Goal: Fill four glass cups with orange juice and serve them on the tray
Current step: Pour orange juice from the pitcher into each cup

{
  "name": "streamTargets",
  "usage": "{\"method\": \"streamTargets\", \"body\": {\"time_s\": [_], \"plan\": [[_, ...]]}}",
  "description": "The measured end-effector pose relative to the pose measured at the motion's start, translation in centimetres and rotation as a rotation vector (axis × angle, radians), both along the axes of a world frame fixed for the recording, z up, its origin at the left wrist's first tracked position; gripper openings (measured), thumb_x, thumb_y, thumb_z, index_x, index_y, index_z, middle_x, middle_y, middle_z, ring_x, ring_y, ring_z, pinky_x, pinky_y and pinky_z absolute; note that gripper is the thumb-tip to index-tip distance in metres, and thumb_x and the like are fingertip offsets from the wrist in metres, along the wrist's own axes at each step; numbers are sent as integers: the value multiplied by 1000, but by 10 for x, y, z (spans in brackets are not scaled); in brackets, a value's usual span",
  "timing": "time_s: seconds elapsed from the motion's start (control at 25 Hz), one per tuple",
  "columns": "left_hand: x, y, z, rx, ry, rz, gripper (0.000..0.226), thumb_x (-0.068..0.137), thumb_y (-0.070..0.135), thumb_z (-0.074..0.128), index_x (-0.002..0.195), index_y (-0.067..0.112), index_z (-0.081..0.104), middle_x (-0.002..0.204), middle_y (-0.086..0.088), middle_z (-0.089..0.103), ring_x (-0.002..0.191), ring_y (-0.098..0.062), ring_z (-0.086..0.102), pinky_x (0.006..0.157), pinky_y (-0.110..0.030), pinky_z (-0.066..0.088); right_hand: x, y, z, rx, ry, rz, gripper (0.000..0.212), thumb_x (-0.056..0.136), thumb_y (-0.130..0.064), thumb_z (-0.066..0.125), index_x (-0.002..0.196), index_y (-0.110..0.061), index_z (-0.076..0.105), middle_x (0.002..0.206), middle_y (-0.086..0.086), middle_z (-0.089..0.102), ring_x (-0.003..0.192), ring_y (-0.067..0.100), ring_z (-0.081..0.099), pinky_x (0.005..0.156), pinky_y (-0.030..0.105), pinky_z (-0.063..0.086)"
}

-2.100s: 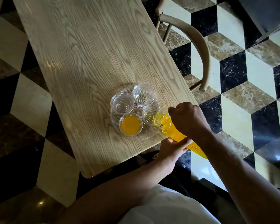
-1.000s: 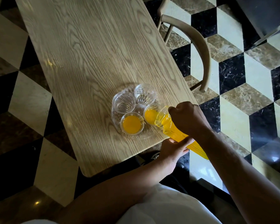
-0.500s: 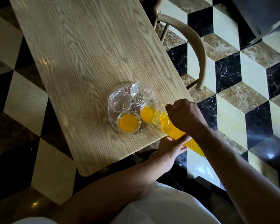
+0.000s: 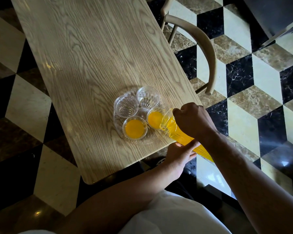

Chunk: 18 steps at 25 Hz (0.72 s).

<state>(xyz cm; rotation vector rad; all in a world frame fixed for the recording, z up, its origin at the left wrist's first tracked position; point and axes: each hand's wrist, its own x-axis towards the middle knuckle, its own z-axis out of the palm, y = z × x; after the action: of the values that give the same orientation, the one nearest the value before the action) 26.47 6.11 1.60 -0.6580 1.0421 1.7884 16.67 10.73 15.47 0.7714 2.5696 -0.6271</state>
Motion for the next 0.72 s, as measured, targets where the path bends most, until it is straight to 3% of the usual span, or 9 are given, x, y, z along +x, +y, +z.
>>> {"method": "streamTargets", "body": {"time_s": [0.12,0.24,0.36,0.56,0.72], "plan": [[-2,0,3,-10,-11,-3,96,24,67,101,80,9,48,106,-34,68,118,-40,72,99,-46,63,0,0,0,-1,0,1,43,96,-33,50,61,-9,46,61,10,50,56,25,47,54,29,37],[-3,-2,5,-10,-15,0,77,41,53,98,77,12,45,99,-23,63,121,-41,70,100,-47,62,1,1,-1,-4,2,4,42,96,-33,50,64,-7,50,63,12,53,59,29,50,54,32,38],[-4,-2,7,-19,-5,16,68,44,48,95,74,13,44,97,-21,61,113,-37,74,96,-42,64,2,2,-1,-7,14,-2,42,96,-32,50,63,-6,48,62,12,51,57,26,47,54,29,37],[-5,-1,10,-41,16,32,66,43,46,94,70,16,41,94,-20,58,107,-35,74,95,-41,64,4,3,0,-13,34,9,44,97,-33,50,61,-8,46,60,10,49,55,25,45,54,28,37],[-2,1,9,-25,7,46,72,38,51,97,73,13,47,96,-19,59,113,-38,73,93,-39,64,2,4,-1,-18,25,33,44,97,-33,50,61,-10,45,60,8,50,55,26,47,53,29,36]]}}
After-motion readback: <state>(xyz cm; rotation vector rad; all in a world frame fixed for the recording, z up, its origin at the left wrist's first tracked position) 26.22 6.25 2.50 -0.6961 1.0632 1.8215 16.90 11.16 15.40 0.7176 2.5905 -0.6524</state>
